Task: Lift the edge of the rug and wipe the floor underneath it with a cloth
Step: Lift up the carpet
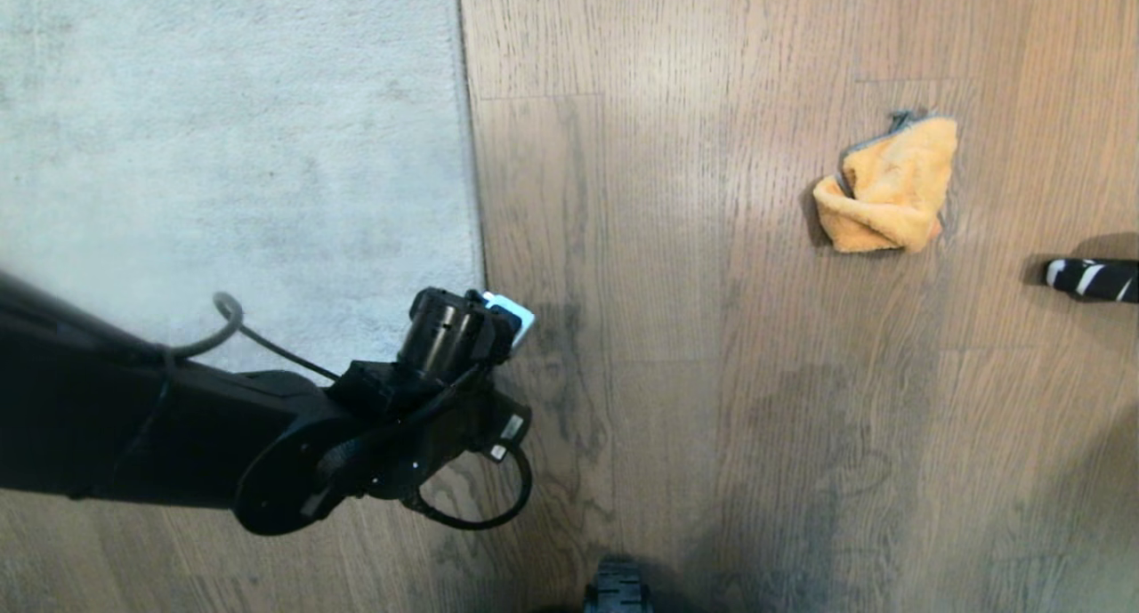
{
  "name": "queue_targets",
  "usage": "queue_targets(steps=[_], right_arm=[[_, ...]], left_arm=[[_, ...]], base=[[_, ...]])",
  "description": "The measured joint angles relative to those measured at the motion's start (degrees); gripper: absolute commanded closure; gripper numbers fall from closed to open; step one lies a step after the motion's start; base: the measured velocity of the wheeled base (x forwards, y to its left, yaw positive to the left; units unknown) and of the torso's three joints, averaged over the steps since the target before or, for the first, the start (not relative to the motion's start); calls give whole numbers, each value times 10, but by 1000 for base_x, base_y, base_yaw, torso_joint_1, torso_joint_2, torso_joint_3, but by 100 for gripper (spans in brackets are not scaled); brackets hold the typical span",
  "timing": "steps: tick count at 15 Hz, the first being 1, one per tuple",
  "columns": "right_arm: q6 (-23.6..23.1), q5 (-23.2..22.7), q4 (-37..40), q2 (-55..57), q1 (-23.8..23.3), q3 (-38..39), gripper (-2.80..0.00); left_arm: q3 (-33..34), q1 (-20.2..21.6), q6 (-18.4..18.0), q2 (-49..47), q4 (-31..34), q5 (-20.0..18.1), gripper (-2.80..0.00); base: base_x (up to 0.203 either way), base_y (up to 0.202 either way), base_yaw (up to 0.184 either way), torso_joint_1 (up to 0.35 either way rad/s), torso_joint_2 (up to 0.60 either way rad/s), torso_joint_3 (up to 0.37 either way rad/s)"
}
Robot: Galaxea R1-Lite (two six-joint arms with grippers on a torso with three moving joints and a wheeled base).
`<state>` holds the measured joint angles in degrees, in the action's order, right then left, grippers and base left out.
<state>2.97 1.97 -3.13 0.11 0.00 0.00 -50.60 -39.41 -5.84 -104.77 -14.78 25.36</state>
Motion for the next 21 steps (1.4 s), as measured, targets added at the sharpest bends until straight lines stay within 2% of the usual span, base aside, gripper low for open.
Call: queue_targets(steps=[4,8,12,18,21], right_arm=[[0,0,0,0,0,0,0],[0,0,0,0,0,0,0],[0,0,0,0,0,0,0],[0,0,0,0,0,0,0],[0,0,0,0,0,0,0]], left_arm=[[-9,-12,0,3,38,16,-280],[-4,-20,-7,-9,51,56,-280],[-4,-21,-52,-17,73,109,-280],[-7,-19,-59,-45,71,132,-280],[-12,-16,-88,-57,68,147,-280]], base=[[0,0,0,0,0,0],[0,0,0,0,0,0],[0,0,0,0,0,0],[0,0,0,0,0,0],[0,0,0,0,0,0]])
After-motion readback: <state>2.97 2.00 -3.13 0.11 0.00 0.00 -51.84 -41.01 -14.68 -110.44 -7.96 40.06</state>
